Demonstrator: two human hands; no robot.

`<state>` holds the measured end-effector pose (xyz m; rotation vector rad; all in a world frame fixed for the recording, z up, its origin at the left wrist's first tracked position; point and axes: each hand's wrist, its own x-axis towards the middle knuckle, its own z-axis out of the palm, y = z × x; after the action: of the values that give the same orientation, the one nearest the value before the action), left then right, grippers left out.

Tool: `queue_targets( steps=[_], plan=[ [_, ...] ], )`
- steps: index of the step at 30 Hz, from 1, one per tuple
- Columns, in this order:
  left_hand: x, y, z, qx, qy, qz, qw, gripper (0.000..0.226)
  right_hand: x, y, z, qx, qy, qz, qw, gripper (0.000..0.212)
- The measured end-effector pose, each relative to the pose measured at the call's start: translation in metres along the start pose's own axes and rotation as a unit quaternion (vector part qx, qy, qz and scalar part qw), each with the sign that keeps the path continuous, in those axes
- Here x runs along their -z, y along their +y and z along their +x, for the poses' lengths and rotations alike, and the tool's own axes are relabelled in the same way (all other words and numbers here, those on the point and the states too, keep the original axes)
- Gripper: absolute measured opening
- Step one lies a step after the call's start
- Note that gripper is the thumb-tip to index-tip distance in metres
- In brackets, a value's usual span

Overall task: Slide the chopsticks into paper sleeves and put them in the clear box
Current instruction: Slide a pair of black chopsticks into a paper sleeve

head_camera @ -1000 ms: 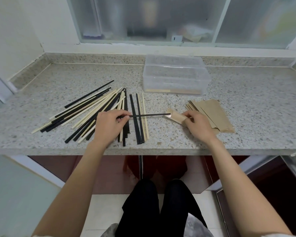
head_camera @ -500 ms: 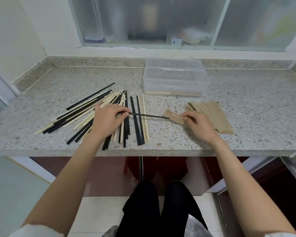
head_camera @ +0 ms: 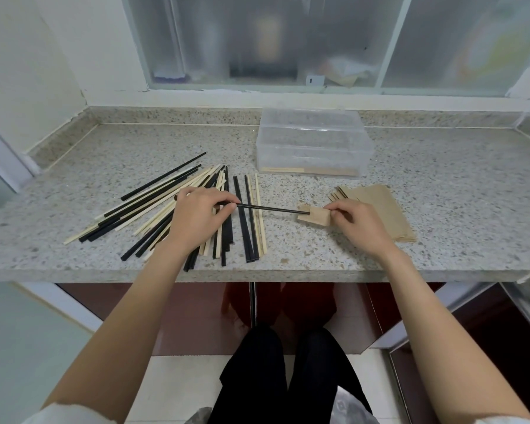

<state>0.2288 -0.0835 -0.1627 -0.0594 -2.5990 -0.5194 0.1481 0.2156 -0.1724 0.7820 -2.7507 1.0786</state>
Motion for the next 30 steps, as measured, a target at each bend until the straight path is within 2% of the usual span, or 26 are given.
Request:
queue_targets(
  steps=[5,7,14,22,30],
  plan=[
    [-0.007,-0.003,-0.002,0.010,-0.037,-0.065,0.997,0.014,-0.003,0.004,-0.001,-0.002,-0.010,-0.032,0.999,0.017],
    [-0.009,-0.002,-0.004,0.022,-0.053,-0.058,0.997,0.014,-0.008,0.005,-0.001,-0.001,-0.012,-0.052,0.999,0.015],
    [-0.011,-0.008,-0.011,0.044,-0.029,-0.047,0.997,0.013,-0.013,0.007,-0.001,0.016,0.006,-0.081,0.997,0.020],
    [-0.016,-0.008,-0.010,0.040,-0.035,-0.050,0.997,0.012,-0.013,0.010,-0.004,-0.006,0.028,-0.036,0.999,0.022],
    [-0.022,-0.002,-0.008,0.045,-0.053,-0.069,0.995,0.014,-0.017,0.007,0.000,-0.009,0.014,-0.031,0.999,0.020]
  ],
)
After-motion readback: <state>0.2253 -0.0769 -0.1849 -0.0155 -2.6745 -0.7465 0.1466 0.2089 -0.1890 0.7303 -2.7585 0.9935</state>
